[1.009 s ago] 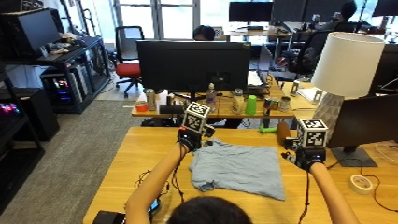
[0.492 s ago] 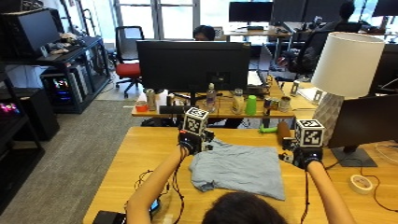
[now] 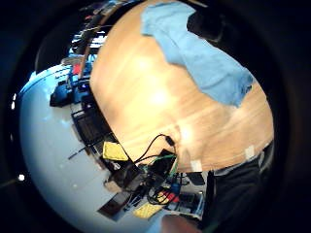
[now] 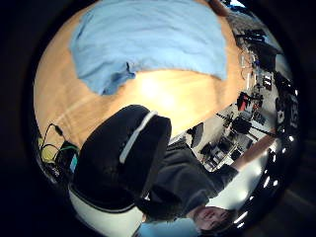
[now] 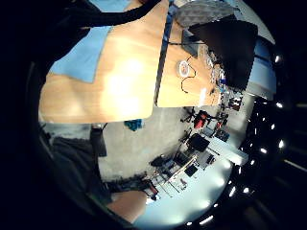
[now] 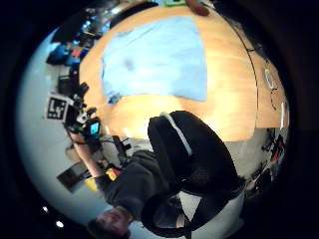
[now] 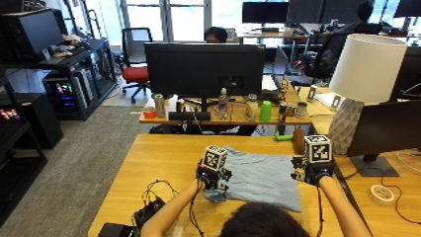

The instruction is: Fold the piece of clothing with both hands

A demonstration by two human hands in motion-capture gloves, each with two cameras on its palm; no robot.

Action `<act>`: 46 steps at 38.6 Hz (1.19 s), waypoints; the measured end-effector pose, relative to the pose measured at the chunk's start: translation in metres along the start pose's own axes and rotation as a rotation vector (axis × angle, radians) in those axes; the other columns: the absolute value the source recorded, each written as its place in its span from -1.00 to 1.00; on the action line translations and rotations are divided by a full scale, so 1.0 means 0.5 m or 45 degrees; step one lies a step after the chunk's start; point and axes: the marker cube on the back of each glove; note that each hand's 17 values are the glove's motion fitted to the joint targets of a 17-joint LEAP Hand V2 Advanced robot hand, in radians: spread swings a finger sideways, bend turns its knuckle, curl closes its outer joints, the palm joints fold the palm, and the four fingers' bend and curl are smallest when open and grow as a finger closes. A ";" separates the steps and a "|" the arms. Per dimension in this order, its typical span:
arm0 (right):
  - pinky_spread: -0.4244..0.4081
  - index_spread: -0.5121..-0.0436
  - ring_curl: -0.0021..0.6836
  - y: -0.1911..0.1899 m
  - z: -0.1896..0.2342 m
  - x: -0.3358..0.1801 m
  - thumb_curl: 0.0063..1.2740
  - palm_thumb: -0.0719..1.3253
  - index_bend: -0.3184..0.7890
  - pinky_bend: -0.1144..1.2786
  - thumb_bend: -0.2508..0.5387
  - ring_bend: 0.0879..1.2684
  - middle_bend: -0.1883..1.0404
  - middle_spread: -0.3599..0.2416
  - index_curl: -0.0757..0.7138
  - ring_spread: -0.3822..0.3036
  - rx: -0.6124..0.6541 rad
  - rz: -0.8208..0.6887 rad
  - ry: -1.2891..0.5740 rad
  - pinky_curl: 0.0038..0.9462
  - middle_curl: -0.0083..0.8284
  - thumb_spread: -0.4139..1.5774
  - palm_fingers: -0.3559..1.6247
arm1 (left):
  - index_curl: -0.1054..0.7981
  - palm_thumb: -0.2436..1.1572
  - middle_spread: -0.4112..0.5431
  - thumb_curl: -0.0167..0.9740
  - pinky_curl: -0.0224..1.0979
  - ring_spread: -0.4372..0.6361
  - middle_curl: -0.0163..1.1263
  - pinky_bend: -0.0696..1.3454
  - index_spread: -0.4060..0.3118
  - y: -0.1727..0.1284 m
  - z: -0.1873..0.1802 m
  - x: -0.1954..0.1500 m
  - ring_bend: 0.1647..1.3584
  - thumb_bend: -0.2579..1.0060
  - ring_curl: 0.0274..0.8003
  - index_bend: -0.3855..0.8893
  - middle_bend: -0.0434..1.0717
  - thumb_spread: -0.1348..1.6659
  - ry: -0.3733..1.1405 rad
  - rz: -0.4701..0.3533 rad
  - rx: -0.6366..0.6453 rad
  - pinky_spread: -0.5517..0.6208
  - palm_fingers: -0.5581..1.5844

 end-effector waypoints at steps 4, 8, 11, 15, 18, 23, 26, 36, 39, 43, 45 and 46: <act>0.42 -0.32 0.00 -0.014 0.019 -0.004 -0.68 -0.34 -0.24 -0.03 -0.40 -0.24 -0.30 0.11 -0.43 0.16 -0.026 -0.015 0.014 -0.26 -0.12 0.62 -0.28 | -0.24 -0.58 0.32 -0.56 -0.38 0.37 -0.51 -0.03 0.11 0.030 0.026 0.021 -0.15 -0.60 -0.42 -0.14 -0.60 0.23 0.003 -0.029 -0.073 0.56 -0.36; 0.42 -0.31 0.00 -0.022 0.033 -0.004 -0.67 -0.34 -0.24 -0.03 -0.40 -0.24 -0.30 0.11 -0.42 0.16 -0.051 -0.022 0.034 -0.26 -0.11 0.62 -0.28 | -0.22 -0.55 0.25 -0.54 -0.38 0.32 -0.49 -0.04 0.11 0.090 0.036 0.037 -0.14 -0.61 -0.41 -0.16 -0.58 0.27 -0.015 -0.058 -0.191 0.50 -0.30; 0.42 -0.31 0.00 -0.021 0.040 -0.008 -0.67 -0.34 -0.24 -0.04 -0.41 -0.24 -0.30 0.11 -0.41 0.16 -0.069 -0.034 0.030 -0.26 -0.10 0.62 -0.28 | -0.21 -0.51 0.19 -0.52 -0.38 0.26 -0.46 -0.06 0.10 0.098 0.056 0.043 -0.14 -0.60 -0.40 -0.17 -0.56 0.29 -0.031 -0.019 -0.282 0.45 -0.26; 0.42 -0.31 0.00 -0.019 0.047 -0.012 -0.66 -0.33 -0.24 -0.04 -0.40 -0.25 -0.30 0.10 -0.40 0.16 -0.065 -0.032 0.050 -0.26 -0.10 0.62 -0.28 | -0.18 -0.45 0.09 -0.50 -0.39 0.19 -0.43 -0.09 0.09 0.098 0.086 0.043 -0.18 -0.59 -0.39 -0.14 -0.55 0.31 -0.049 -0.002 -0.402 0.39 -0.19; 0.42 -0.31 0.00 -0.023 0.062 -0.012 -0.66 -0.33 -0.24 -0.04 -0.41 -0.25 -0.30 0.09 -0.40 0.16 -0.084 -0.040 0.073 -0.26 -0.09 0.62 -0.28 | -0.15 -0.36 0.00 -0.47 -0.39 0.16 -0.40 -0.13 0.08 0.095 0.104 0.043 -0.23 -0.56 -0.40 -0.14 -0.49 0.35 -0.049 0.006 -0.414 0.35 -0.15; 0.42 -0.30 0.00 -0.035 0.089 -0.013 -0.66 -0.33 -0.23 -0.05 -0.41 -0.27 -0.30 0.09 -0.38 0.16 -0.131 -0.052 0.061 -0.26 -0.08 0.63 -0.28 | -0.10 -0.30 -0.10 -0.45 -0.39 0.10 -0.35 -0.18 0.06 0.084 0.118 0.046 -0.28 -0.56 -0.39 -0.12 -0.49 0.39 -0.076 0.052 -0.375 0.31 -0.12; 0.42 -0.30 0.00 -0.040 0.099 -0.015 -0.65 -0.32 -0.23 -0.06 -0.40 -0.27 -0.30 0.09 -0.38 0.16 -0.134 -0.052 0.058 -0.26 -0.08 0.63 -0.28 | -0.10 -0.25 -0.15 -0.44 -0.39 0.03 -0.34 -0.18 0.06 0.062 0.125 0.047 -0.28 -0.56 -0.38 -0.16 -0.51 0.40 -0.140 0.068 -0.282 0.25 -0.08; 0.42 -0.30 0.00 -0.061 0.135 -0.024 -0.65 -0.32 -0.24 -0.06 -0.40 -0.28 -0.31 0.08 -0.37 0.16 -0.146 -0.061 0.060 -0.26 -0.07 0.64 -0.28 | -0.06 0.16 -0.46 -0.28 -0.37 -0.41 -0.31 -0.13 -0.22 -0.006 0.111 0.056 -0.31 -0.40 -0.34 -0.16 -0.46 0.44 -0.357 0.121 0.198 -0.37 0.39; 0.42 -0.30 0.00 -0.054 0.142 -0.033 -0.65 -0.32 -0.24 -0.07 -0.40 -0.28 -0.31 0.08 -0.37 0.16 -0.174 -0.083 0.040 -0.26 -0.07 0.64 -0.27 | -0.03 0.28 -0.56 -0.20 -0.35 -0.57 -0.27 -0.15 -0.34 -0.018 0.101 0.056 -0.35 -0.37 -0.30 -0.12 -0.41 0.39 -0.367 0.120 0.239 -0.52 0.52; 0.42 -0.30 0.01 -0.031 0.152 -0.038 -0.65 -0.31 -0.24 -0.07 -0.40 -0.28 -0.32 0.09 -0.37 0.16 -0.321 0.039 0.045 -0.25 -0.07 0.64 -0.27 | 0.02 0.40 -0.66 -0.08 -0.33 -0.70 -0.20 -0.18 -0.46 -0.034 0.067 0.050 -0.42 -0.37 -0.25 -0.10 -0.29 0.26 -0.358 0.097 0.304 -0.64 0.63; 0.42 -0.30 0.01 -0.033 0.159 -0.042 -0.65 -0.31 -0.24 -0.07 -0.40 -0.28 -0.32 0.10 -0.36 0.16 -0.316 0.033 0.042 -0.25 -0.07 0.64 -0.27 | 0.05 0.42 -0.69 -0.05 -0.32 -0.73 -0.18 -0.19 -0.50 -0.030 0.041 0.044 -0.44 -0.39 -0.23 -0.11 -0.29 0.22 -0.351 0.066 0.310 -0.67 0.63; 0.42 -0.30 0.01 -0.041 0.163 -0.046 -0.65 -0.30 -0.24 -0.07 -0.39 -0.28 -0.32 0.10 -0.36 0.16 -0.270 -0.021 0.035 -0.25 -0.06 0.64 -0.27 | 0.06 0.45 -0.71 -0.01 -0.32 -0.75 -0.15 -0.22 -0.52 -0.025 0.026 0.042 -0.44 -0.39 -0.22 -0.10 -0.24 0.18 -0.345 0.052 0.308 -0.68 0.65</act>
